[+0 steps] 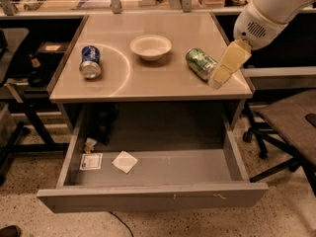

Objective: Place green can into top drawer

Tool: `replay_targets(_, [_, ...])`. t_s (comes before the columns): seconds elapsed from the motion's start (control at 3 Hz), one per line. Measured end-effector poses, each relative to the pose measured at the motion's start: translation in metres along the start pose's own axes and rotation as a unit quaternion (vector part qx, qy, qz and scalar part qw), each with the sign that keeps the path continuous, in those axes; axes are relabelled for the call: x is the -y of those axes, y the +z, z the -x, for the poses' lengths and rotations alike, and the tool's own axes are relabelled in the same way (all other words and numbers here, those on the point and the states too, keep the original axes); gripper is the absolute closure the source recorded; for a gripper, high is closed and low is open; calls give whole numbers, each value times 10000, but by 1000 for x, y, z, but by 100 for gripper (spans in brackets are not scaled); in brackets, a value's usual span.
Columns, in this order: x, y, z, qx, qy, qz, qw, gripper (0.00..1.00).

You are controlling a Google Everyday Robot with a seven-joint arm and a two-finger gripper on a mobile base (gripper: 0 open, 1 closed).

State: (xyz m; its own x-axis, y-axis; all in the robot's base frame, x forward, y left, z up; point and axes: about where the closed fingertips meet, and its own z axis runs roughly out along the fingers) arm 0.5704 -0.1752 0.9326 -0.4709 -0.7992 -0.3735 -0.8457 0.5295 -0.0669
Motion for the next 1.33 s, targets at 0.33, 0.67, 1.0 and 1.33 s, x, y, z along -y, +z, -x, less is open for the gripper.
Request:
replay_targets(0.33, [32,26,16,51,295,12,9996,0])
replay_targets(0.67, [32,26,17,57,295,10,9995,0])
replay_targets(1.0, [35,38,21,110,389,145,9991,0])
replay_targets(1.33, [45,60,35,225,594,325,9975,0])
